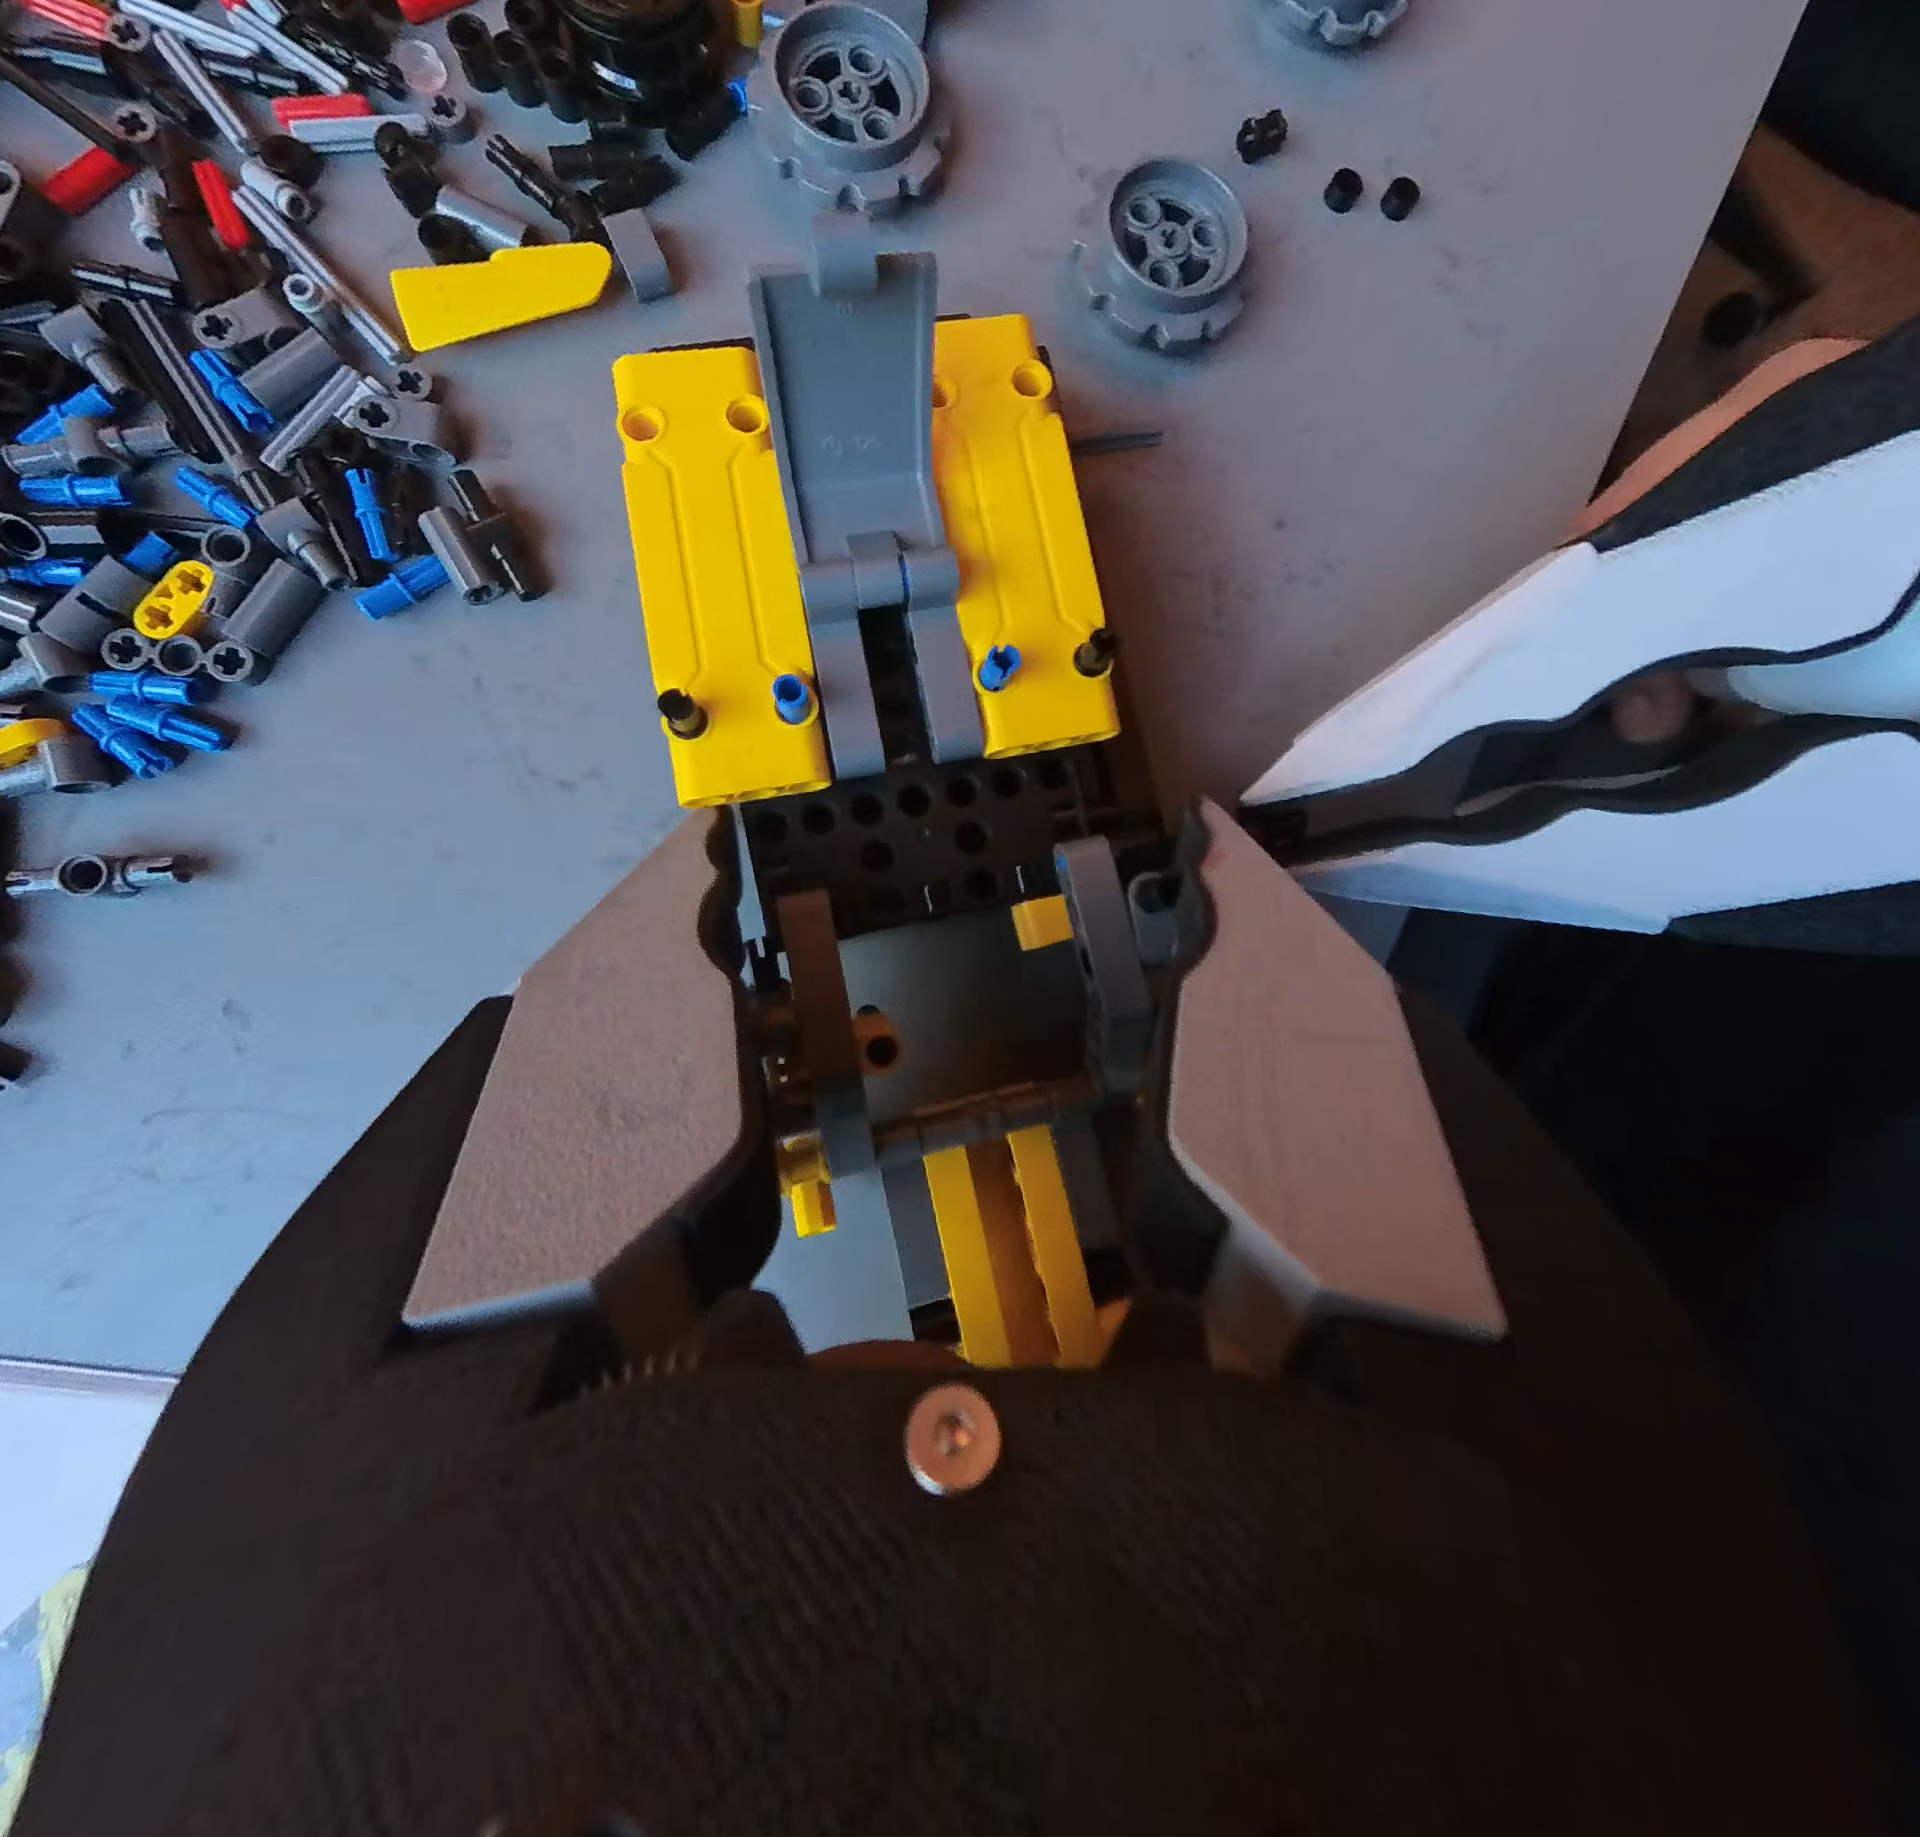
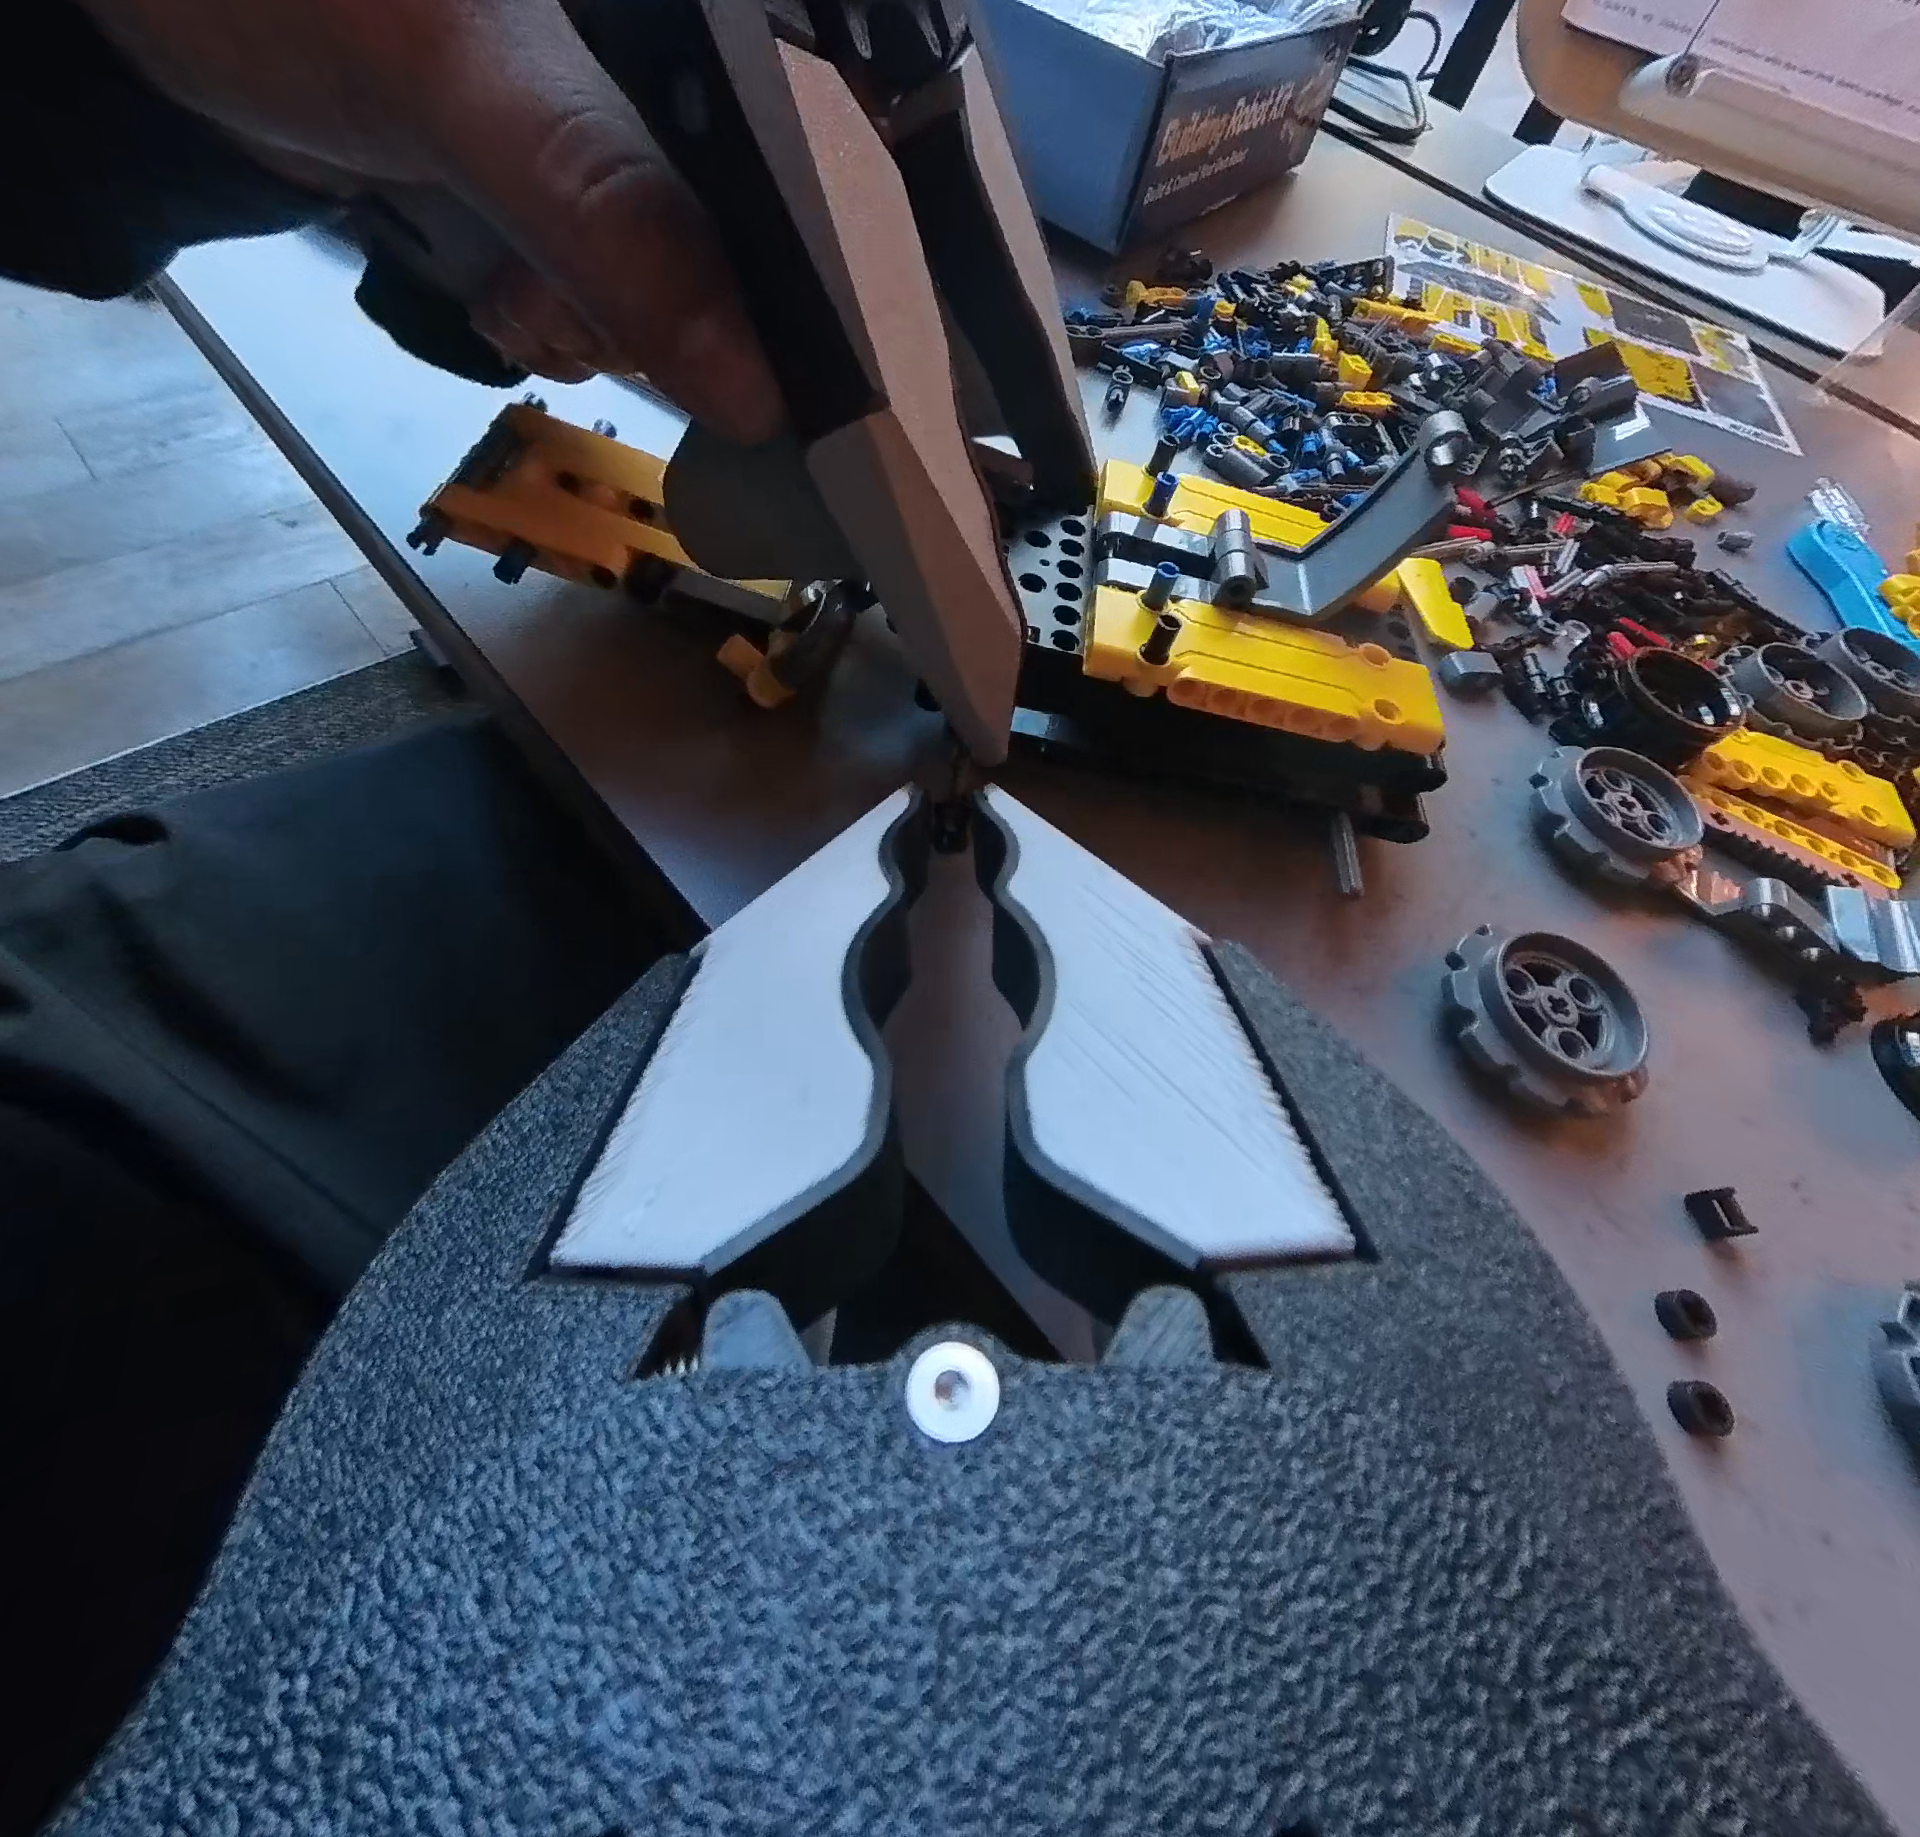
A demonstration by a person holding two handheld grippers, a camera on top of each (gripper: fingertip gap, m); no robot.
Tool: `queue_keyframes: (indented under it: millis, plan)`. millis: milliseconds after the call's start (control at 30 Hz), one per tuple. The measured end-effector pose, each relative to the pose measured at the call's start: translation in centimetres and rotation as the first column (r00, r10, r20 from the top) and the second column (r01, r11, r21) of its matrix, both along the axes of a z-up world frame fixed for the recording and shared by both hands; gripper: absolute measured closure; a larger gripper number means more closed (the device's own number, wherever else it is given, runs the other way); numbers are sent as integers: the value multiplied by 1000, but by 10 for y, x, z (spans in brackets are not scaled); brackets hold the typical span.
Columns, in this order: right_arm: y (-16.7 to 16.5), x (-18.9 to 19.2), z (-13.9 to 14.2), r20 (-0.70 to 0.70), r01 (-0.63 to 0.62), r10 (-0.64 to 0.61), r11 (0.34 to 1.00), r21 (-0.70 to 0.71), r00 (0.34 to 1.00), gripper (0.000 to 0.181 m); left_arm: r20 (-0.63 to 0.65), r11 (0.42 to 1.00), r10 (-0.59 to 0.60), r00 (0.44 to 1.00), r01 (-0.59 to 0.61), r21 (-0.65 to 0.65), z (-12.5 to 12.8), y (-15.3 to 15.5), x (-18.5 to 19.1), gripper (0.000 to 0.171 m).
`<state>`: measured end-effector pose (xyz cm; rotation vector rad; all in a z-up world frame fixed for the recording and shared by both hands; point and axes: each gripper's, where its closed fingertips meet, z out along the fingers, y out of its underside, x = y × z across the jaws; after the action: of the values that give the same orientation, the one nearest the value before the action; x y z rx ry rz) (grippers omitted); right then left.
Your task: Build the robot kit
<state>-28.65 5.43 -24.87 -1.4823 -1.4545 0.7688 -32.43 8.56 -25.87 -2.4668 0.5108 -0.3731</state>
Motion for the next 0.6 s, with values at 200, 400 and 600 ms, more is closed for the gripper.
queue_keyframes:
  millis: [200,400,600]
  plan:
    - [1,2,1,-15,9,-10,1000,-26,1000,171,6,1000,2,1000,-2,12,0,2,0,91]
    - [1,6,-1,13,18,-18,1000,-6,1000,170,12,1000,-3,1000,3,21,0,2,0,91]
    - [1,4,-3,30,14,-15,999,36,999,175,9,999,-26,1000,26,27,0,1,0,92]
